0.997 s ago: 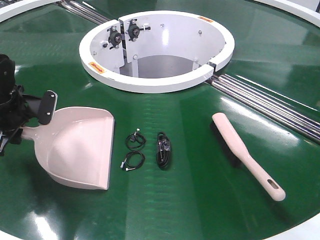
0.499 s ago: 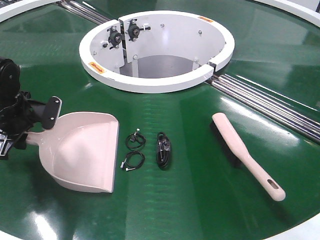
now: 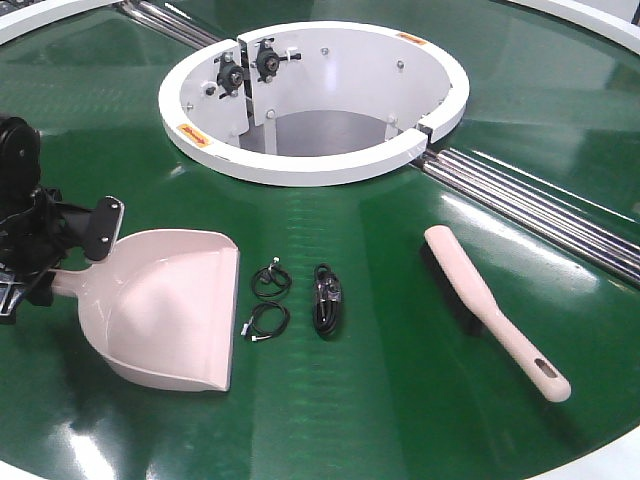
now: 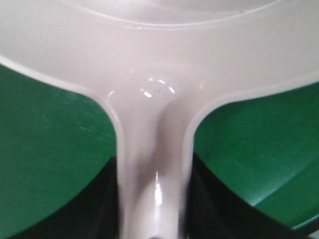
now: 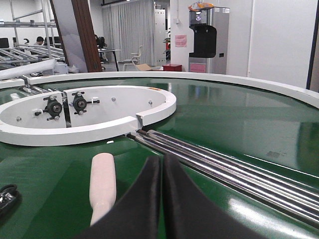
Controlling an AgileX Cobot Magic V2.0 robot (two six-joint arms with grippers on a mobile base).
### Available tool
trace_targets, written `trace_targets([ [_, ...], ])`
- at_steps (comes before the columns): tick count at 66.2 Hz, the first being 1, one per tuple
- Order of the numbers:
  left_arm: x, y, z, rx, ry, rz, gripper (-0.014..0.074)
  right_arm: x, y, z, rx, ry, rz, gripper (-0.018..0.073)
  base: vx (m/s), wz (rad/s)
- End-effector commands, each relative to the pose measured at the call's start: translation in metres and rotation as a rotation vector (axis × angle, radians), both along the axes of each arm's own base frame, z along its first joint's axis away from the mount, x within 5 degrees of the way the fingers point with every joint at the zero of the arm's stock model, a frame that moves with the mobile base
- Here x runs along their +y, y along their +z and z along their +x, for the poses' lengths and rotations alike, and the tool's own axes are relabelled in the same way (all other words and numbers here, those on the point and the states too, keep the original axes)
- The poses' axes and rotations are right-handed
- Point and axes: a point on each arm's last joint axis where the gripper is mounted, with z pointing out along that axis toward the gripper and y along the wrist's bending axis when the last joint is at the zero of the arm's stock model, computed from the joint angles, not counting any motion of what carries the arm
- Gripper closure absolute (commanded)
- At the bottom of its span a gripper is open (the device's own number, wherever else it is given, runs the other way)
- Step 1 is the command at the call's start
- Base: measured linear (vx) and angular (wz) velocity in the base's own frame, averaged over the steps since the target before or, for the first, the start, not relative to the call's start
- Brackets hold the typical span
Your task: Clean and inspect green conveyor with broom and dustpan
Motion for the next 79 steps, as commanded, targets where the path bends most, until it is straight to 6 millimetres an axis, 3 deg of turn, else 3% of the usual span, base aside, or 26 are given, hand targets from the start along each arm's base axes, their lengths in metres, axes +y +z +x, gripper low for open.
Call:
trace_targets([
  [1, -0.0018, 0.0208, -0.0046, -0.014, -0.025, 0.007, 0.0596, -0.0001, 0.006, -0.0013, -0.08, -0.006, -0.025, 0.0568, 0.0, 0.0],
  [79, -0.0014, 0.0213, -0.005, -0.012, -0.024, 0.007, 0.0596, -0.0001, 0.006, -0.0013, -0.08, -0.006, -0.025, 0.0568, 0.0, 0.0],
])
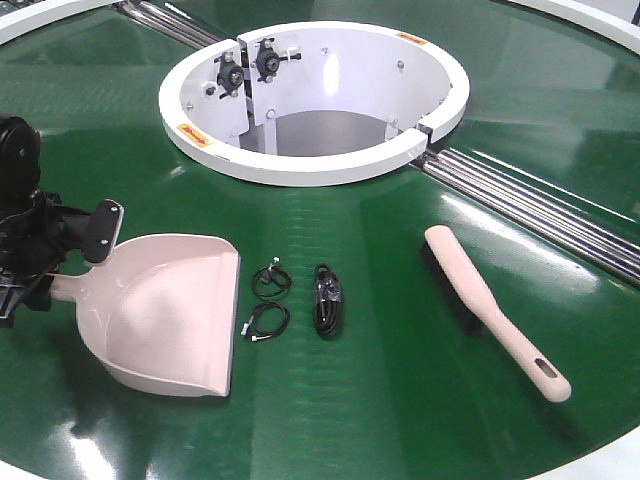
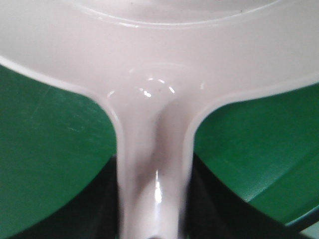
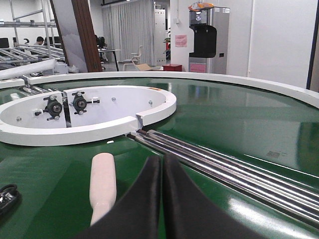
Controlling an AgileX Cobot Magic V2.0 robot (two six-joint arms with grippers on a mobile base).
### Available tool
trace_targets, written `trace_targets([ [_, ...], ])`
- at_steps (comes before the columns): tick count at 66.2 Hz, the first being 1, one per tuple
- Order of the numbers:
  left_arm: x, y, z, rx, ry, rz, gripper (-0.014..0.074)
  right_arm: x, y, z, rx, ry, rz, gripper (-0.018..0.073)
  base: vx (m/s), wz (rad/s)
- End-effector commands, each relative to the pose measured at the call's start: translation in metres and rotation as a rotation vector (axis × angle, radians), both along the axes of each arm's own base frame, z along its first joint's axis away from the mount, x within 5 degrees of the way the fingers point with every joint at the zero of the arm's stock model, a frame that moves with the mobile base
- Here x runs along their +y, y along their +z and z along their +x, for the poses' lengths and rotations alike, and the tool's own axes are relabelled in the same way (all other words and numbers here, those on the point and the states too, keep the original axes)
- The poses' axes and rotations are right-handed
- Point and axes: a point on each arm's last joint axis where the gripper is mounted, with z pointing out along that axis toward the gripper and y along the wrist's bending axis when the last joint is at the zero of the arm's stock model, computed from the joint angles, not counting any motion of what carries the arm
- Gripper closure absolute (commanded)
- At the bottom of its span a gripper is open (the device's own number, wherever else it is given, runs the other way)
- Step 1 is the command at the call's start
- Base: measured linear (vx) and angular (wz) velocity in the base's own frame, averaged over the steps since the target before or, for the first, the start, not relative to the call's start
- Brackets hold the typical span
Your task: Clean and inspect green conveyor with broom and dustpan
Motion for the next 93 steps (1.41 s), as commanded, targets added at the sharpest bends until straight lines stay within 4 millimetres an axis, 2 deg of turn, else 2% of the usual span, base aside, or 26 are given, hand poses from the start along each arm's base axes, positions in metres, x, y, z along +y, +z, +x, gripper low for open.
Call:
trace_targets([
  [1, -0.001, 0.021, -0.003, -0.033, -0.027, 0.008, 0.0596, 0.0, 0.006, -0.001, -0.08, -0.006, -0.025, 0.0568, 0.0, 0.0],
  [17, -0.001, 0.021, -0.003, -0.033, -0.027, 0.008, 0.0596, 0.0, 0.006, -0.001, -0.082, -0.006, -0.025, 0.0568, 0.0, 0.0],
  [32, -0.001, 0.021, -0.003, -0.031, -0.026, 0.007, 0.0596, 0.0, 0.021, -0.004, -0.234, -0.004, -0.03, 0.0568, 0.0, 0.0],
  [45, -0.001, 0.021, -0.003, -0.031, -0.026, 0.007, 0.0596, 0.0, 0.062, -0.012, -0.315, 0.007, 0.048, 0.0568, 0.0, 0.0],
  [55, -0.001, 0.021, -0.003, -0.031, -0.026, 0.007, 0.0596, 0.0, 0.099, -0.004, -0.157, -0.001, 0.041, 0.0568, 0.0, 0.0],
  [66, -0.001, 0.021, -0.003, -0.031, -0.026, 0.007, 0.0596, 0.0, 0.117, 0.022, 0.086, -0.003, 0.064, 0.0568, 0.0, 0.0],
  [77, -0.001, 0.021, -0.003, -0.031, -0.026, 0.007, 0.0596, 0.001, 0.115, 0.047, 0.313, 0.004, 0.114, 0.0568, 0.0, 0.0],
  [87, -0.001, 0.021, -0.003, -0.031, -0.026, 0.007, 0.0596, 0.002, 0.106, 0.059, 0.404, 0.0, 0.156, 0.0568, 0.0, 0.0],
  [93, -0.001, 0.021, -0.003, -0.031, -0.026, 0.007, 0.0596, 0.001, 0.104, 0.063, 0.434, -0.007, 0.124, 0.0565, 0.0, 0.0],
])
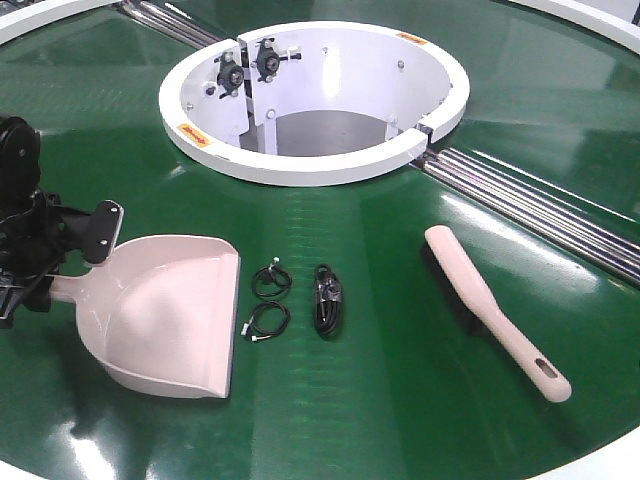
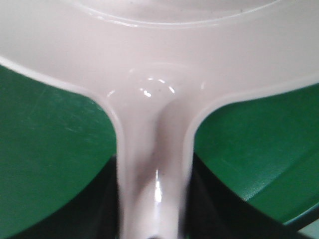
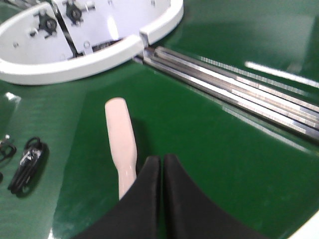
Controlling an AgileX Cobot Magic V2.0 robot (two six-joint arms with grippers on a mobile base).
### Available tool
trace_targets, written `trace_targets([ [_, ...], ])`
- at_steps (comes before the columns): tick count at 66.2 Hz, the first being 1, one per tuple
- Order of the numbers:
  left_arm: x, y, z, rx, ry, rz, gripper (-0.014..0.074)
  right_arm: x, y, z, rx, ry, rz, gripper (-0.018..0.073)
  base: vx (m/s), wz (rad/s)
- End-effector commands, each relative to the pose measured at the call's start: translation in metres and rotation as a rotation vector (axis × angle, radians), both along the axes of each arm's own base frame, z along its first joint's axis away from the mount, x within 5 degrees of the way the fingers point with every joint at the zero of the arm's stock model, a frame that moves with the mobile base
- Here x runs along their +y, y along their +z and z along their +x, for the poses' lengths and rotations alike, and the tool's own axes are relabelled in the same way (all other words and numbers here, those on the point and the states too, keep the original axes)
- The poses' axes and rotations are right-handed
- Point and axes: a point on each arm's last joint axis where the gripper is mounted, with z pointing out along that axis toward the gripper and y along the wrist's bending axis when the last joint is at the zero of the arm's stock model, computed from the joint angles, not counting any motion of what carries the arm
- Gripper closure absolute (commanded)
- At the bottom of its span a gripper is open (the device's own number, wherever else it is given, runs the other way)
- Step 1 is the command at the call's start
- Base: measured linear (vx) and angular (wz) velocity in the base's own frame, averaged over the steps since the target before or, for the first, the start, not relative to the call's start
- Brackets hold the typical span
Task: Clean and inspect green conveyor with broom and dustpan
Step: 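Lower the right gripper onto the pink brush handle and grasp it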
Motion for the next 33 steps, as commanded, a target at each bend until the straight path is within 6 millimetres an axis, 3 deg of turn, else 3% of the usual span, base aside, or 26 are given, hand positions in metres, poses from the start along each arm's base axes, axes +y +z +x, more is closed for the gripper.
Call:
trace_targets([
  [1, -0.001, 0.021, -0.003, -0.037, -0.026, 0.006, 0.0596, -0.002, 0.015, 0.008, -0.057, -0.009, -0.021, 0.0563, 0.0, 0.0],
  [14, -0.001, 0.021, -0.003, -0.037, -0.026, 0.006, 0.0596, -0.002, 0.018, 0.013, 0.109, 0.013, -0.061, 0.0476, 0.0, 0.0],
  [33, -0.001, 0.021, -0.003, -0.037, -0.026, 0.006, 0.0596, -0.001, 0.024, 0.038, 0.269, 0.052, -0.086, 0.0157, 0.0, 0.0],
])
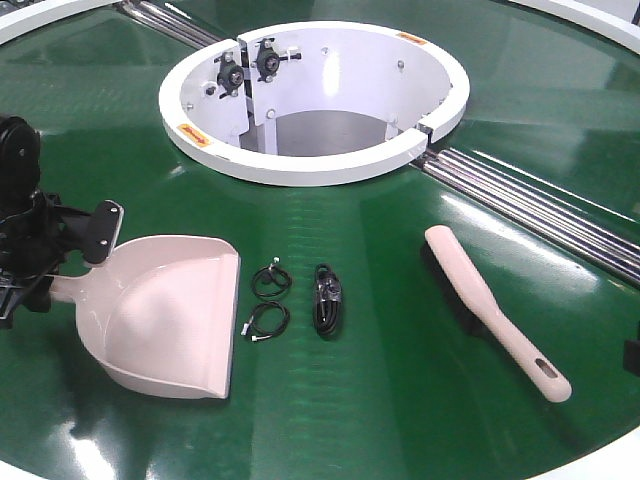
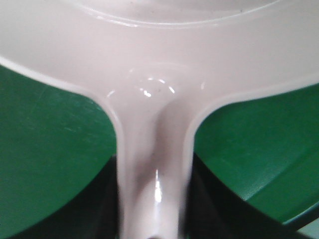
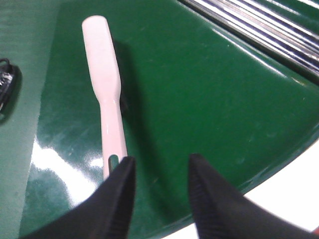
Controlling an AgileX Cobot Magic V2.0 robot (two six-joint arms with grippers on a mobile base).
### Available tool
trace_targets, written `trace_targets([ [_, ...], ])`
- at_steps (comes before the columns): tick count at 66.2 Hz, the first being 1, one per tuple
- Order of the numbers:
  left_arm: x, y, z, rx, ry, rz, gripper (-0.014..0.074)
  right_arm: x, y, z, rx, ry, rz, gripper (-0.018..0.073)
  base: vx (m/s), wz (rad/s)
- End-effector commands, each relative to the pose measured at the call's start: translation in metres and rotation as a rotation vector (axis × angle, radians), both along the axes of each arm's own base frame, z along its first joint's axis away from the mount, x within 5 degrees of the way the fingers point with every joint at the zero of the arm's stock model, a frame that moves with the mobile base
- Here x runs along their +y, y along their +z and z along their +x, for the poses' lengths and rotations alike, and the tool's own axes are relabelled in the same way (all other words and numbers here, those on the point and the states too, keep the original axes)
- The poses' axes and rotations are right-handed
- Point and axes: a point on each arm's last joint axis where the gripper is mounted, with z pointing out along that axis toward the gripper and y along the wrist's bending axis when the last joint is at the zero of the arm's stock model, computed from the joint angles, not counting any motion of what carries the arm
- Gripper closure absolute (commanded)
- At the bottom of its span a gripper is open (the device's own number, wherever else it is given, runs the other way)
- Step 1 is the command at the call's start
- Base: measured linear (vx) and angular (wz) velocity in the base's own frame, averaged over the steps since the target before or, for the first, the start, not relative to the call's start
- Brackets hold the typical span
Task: Clean and inspect green conveyor with broom and dustpan
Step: 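Lower the right gripper onto the pink brush handle and grasp it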
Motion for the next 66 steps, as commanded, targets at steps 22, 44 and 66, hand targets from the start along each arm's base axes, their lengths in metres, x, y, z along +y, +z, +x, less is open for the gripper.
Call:
trace_targets([
  [22, -0.001, 0.021, -0.003, -0.039, -0.025, 0.006, 0.0596, 0.028, 0.025, 0.062, 0.081, 0.199, -0.017, 0.0027, 0.0, 0.0],
  [44, -0.001, 0.021, -0.003, -0.039, -0.025, 0.006, 0.0596, 0.044, 0.001, 0.131, 0.421, 0.251, -0.033, 0.0027, 0.0, 0.0],
  [66, -0.001, 0.021, -0.003, -0.039, -0.025, 0.006, 0.0596, 0.049, -0.036, 0.178, 0.572, 0.256, -0.069, 0.003, 0.0, 0.0],
])
